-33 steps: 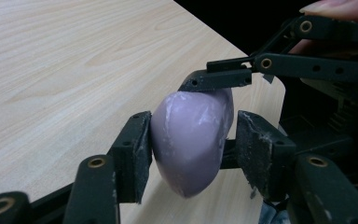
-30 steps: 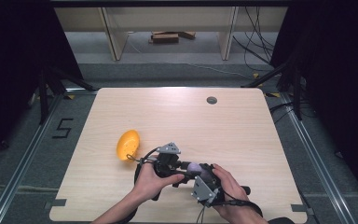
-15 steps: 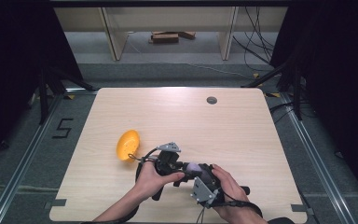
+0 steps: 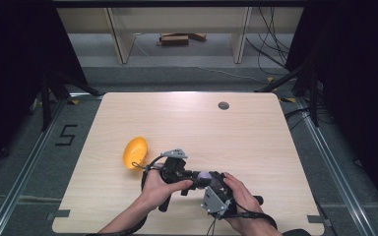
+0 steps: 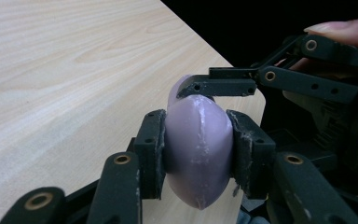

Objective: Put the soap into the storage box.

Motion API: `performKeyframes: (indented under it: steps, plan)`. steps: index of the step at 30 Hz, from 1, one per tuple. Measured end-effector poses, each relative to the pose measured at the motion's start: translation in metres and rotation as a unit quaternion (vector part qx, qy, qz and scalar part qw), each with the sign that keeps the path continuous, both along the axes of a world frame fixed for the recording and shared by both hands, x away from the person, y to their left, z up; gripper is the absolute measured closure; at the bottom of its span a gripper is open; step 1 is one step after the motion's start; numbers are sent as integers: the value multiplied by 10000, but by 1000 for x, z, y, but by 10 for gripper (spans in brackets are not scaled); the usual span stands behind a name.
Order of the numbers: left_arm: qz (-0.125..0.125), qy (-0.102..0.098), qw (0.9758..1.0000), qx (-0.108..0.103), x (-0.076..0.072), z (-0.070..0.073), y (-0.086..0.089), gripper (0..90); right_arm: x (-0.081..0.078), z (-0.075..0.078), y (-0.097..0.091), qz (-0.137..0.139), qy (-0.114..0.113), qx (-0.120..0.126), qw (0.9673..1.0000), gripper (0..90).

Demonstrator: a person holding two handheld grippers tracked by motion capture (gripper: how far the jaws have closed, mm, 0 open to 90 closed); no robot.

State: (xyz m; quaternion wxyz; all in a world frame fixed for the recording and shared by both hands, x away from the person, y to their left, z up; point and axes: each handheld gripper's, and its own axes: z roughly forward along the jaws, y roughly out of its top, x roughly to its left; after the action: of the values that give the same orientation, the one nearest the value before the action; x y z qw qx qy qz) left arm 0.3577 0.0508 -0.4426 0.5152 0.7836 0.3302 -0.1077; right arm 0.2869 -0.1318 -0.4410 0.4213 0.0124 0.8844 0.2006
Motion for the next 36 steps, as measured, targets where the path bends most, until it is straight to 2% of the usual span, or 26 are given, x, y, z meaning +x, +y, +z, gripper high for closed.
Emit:
performKeyframes:
  steps: [3,4,5,6,8,9,10,11,12,13,14,15,16,17,21,22,23,24,26,28,29,30,31,32,33,36]
  plan:
    - [48,-93,9999,32,-1,1,0,590,1,1,0,-3,-25,-7,10000,492]
    - [33,-121,9999,-3,-1,2,0,590,3,2,0,-15,-100,-56,9999,426]
    - [131,-158,9998,17,-2,2,0,590,3,2,0,-15,-100,-56,9999,426]
    - [160,-187,9997,24,-2,3,1,590,4,1,-1,-80,-141,-49,9999,357]
    - [188,-227,9996,42,-1,4,4,590,3,2,-2,-102,-123,-9,9999,331]
    - [258,-284,9992,83,-1,5,4,590,7,4,-3,123,-341,-145,9992,307]
    - [297,-345,9988,150,-2,5,4,590,4,3,-4,-73,-315,-73,9994,300]
    - [310,-359,9987,167,-2,6,4,590,5,4,-5,-60,-423,-93,9990,301]
    - [371,-400,9983,179,-3,5,4,590,10,8,-6,251,-611,-266,9975,300]
    - [358,-453,9981,209,-3,6,4,590,9,9,-7,162,-513,-202,9983,297]
    - [432,-493,9976,221,-4,6,4,590,3,6,-9,-222,-277,65,9993,295]
    - [481,-515,9973,213,-5,6,4,590,-2,4,-11,-538,-102,344,9979,294]
    - [510,-600,9965,265,-5,6,5,590,-3,5,-13,-577,-78,370,9976,294]
    - [518,-587,9966,272,-6,6,6,590,-3,5,-13,-577,-78,370,9976,294]
    - [740,-816,9930,430,-7,7,9,591,-5,6,-22,-607,-113,412,9972,295]
    - [803,-866,9919,472,-7,8,10,590,-7,5,-23,-724,-42,636,9953,295]
    - [918,-887,9908,451,-7,8,10,590,-6,6,-26,-688,-63,624,9957,295]
    - [1041,-990,9884,489,-7,9,11,590,-6,6,-32,-748,-41,635,9952,296]
    - [1066,-973,9883,497,-7,10,13,590,-6,7,-35,-746,-32,634,9952,297]
    - [1167,-1038,9863,531,-7,11,15,591,-6,7,-41,-861,11,723,9937,300]
    - [1250,-1135,9838,606,-7,11,17,591,-6,7,-44,-899,19,749,9931,302]
    - [1305,-1136,9828,643,-6,12,18,590,-6,8,-47,-941,-10,770,9926,304]
    - [1346,-1167,9820,627,-6,12,20,590,-7,7,-49,-1016,61,841,9912,305]
    - [1416,-1196,9806,636,-7,12,21,590,-6,8,-52,-995,-15,802,9918,305]
    - [1460,-1209,9800,610,-7,11,23,590,-7,7,-53,-1064,27,889,9903,307]
    - [1650,-1256,9763,617,-9,9,28,591,-6,7,-59,-1084,48,917,9899,312]
